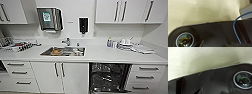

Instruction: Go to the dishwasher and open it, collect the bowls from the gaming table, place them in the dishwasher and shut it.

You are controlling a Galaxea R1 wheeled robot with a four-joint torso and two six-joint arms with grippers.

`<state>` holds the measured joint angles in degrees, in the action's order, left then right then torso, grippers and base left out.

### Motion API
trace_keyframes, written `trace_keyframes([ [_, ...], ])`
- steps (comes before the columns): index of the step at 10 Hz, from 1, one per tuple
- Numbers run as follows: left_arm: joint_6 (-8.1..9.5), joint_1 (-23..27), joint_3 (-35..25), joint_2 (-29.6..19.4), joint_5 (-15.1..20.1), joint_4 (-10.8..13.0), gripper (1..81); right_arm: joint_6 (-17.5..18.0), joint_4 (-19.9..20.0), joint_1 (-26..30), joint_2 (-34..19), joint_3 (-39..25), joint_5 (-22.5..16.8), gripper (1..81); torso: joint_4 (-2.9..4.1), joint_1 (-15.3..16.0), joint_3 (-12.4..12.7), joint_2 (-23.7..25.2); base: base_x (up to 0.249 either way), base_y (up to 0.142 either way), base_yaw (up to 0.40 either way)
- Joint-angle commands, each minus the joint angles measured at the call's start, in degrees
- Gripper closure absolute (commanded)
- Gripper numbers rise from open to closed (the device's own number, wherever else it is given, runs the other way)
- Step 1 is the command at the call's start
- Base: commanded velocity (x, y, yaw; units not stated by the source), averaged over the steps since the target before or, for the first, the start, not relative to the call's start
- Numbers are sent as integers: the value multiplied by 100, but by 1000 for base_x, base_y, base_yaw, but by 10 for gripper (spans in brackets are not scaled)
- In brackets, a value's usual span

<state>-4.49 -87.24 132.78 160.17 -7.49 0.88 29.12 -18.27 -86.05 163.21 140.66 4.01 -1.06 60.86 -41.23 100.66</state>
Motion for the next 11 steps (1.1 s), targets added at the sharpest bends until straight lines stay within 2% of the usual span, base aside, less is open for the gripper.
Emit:
trace_keyframes([
  [1,-17,246,275,147,274,35,10,-21,-89,294,-58,-30,-234,10,0,-361,0,-555,0,0,0],
  [5,-26,254,705,411,283,44,10,-20,-238,294,39,-4,-243,10,0,-863,0,-1333,0,0,0],
  [7,-35,246,706,463,291,53,10,-12,-256,294,39,-4,-243,10,0,-1123,385,-1740,0,0,0],
  [8,-35,247,706,472,291,53,10,-21,-256,286,39,-4,-243,10,0,-1198,454,-1858,0,0,0],
  [11,-35,246,706,498,291,44,10,-21,-264,277,48,4,-243,10,0,-1580,872,-2448,0,0,0],
])
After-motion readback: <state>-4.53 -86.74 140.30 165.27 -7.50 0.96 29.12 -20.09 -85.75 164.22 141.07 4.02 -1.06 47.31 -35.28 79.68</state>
